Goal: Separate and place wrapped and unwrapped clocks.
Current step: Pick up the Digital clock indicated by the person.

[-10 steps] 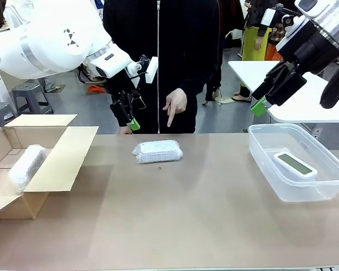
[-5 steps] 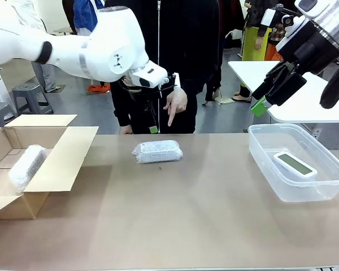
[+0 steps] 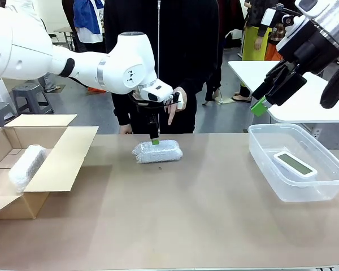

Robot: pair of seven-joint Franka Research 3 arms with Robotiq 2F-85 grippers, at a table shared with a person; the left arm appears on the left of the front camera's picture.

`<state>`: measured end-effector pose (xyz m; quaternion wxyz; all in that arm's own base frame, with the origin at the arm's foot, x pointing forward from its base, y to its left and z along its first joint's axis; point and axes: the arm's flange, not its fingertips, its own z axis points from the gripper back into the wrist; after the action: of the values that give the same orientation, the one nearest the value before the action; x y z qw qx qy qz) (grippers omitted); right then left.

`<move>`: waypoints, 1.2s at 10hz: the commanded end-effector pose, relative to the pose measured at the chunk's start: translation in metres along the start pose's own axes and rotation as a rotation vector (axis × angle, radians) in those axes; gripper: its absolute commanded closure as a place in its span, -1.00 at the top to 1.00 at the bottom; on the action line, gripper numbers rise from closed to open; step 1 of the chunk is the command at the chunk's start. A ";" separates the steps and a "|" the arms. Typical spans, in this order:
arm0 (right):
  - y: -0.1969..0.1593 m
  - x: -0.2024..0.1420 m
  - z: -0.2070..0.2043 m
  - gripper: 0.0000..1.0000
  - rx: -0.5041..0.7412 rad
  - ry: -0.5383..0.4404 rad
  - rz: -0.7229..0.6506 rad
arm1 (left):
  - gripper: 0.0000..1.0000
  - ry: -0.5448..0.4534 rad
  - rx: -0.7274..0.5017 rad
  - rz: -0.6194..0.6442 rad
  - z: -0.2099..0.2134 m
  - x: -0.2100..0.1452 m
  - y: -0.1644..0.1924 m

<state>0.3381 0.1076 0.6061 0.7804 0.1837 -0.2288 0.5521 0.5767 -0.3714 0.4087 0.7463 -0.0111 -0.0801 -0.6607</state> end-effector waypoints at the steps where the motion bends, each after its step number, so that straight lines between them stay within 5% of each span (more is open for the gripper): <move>1: -0.001 0.000 -0.001 1.00 0.012 -0.014 0.006 | 1.00 0.003 0.048 -0.033 -0.011 -0.002 0.010; 12: -0.001 0.000 -0.001 1.00 0.012 -0.014 0.006 | 1.00 0.078 -0.025 -0.085 -0.066 0.029 0.027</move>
<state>0.3381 0.1076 0.6061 0.7804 0.1837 -0.2288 0.5521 0.6029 -0.3995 0.3490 0.7222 0.0025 -0.0536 -0.6896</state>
